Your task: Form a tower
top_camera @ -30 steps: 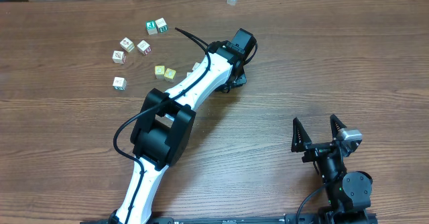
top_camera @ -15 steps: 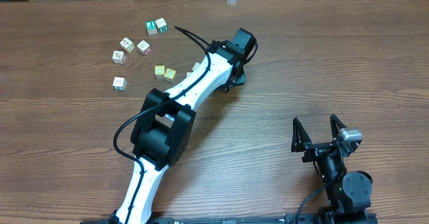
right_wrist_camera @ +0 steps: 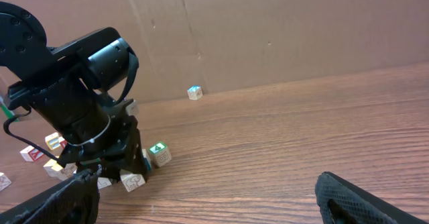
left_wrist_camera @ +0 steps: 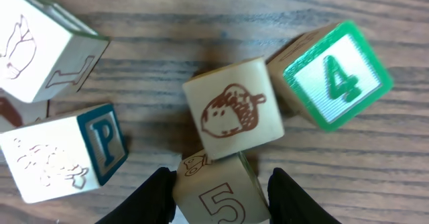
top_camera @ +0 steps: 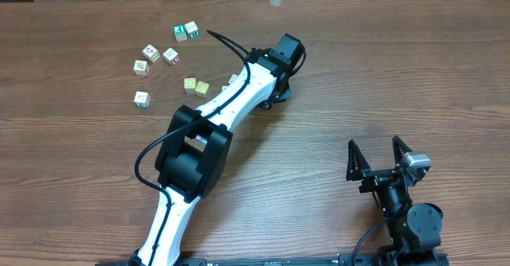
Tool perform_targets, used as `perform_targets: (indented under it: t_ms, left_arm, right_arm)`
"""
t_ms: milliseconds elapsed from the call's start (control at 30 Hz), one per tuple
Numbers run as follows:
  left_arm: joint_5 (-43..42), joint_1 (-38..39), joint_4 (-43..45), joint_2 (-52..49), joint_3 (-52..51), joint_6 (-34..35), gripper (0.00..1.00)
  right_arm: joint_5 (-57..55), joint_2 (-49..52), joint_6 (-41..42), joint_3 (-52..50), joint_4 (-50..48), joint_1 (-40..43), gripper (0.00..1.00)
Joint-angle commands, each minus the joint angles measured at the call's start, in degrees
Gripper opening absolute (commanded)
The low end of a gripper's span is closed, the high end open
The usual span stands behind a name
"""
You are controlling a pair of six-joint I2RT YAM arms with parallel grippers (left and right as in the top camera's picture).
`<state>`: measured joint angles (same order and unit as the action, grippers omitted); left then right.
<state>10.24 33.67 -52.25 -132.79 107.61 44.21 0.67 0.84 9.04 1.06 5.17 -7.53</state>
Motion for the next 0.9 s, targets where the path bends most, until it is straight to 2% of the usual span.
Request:
perform_targets:
  t_ms: [0, 233, 367, 433, 733, 833, 867]
  left_arm:
    - [1.1, -0.3, -1.9, -1.0, -0.3, -1.2, 0.36]
    - [-0.9, -0.2, -3.5, -1.0, -0.3, -7.0, 0.34]
    - [-0.8, -0.3, -3.6, -1.0, -0.3, -7.0, 0.51]
    - [-0.8, -0.3, -3.6, -1.0, -0.3, -7.0, 0.52]
    - [0.3, -0.3, -1.5, -1.0, -0.4, -7.0, 0.45]
    - [0.3, -0.2, -1.6, -1.0, -0.4, -7.0, 0.35]
    - [0.3, -0.2, -1.7, -1.0, -0.4, -7.0, 0.34]
  right_arm:
    - [0.0, -0.7, 0.3, -0.6, -0.3, 0.2, 1.00]
    - [0.0, -0.7, 0.3, -0.6, -0.3, 0.2, 1.00]
    - [0.0, -0.7, 0.3, -0.6, -0.3, 0.2, 1.00]
    - [0.0, -0.7, 0.3, -0.6, -0.3, 0.2, 1.00]
    - [0.0, -0.7, 0.3, -0.6, -0.3, 0.2, 1.00]
    - [0.0, -0.7, 0.3, -0.6, -0.3, 0.2, 1.00]
    - [0.0, -0.7, 0.3, -0.6, -0.3, 0.2, 1.00]
